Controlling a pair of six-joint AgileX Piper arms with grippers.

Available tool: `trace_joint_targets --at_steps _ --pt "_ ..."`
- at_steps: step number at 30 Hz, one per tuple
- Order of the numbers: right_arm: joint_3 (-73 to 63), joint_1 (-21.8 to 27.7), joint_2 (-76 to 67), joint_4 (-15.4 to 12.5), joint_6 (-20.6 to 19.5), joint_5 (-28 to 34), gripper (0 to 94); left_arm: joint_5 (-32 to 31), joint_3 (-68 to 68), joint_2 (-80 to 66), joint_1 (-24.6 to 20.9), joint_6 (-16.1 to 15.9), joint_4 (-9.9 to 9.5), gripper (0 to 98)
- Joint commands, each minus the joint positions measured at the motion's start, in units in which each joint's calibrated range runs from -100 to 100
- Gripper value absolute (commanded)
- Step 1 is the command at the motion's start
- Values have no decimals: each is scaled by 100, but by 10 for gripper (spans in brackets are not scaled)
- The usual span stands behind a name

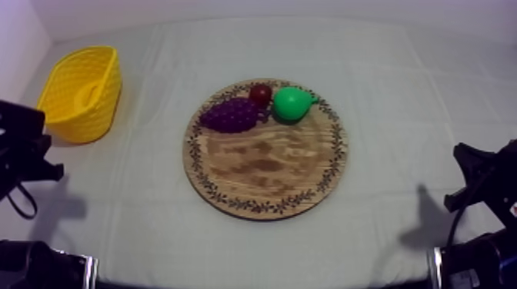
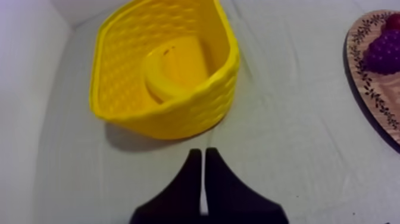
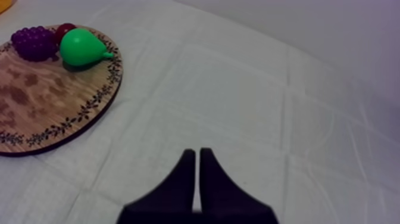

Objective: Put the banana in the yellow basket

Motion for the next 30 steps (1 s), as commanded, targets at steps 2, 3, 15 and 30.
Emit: trace_joint_targets --at_steps 2,3,15,30 --pt "-3 2 -4 -2 1 -8 5 -6 658 -1373 -38 675 -342 1" --pt "-3 2 -4 -2 0 -8 5 -32 820 -1540 -50 706 -369 1" --pt "-3 3 -4 -2 1 -8 5 118 1288 -3049 382 1934 -946 1" --pt "-3 3 -4 -2 3 -8 5 76 1310 -3154 443 2540 -970 1"
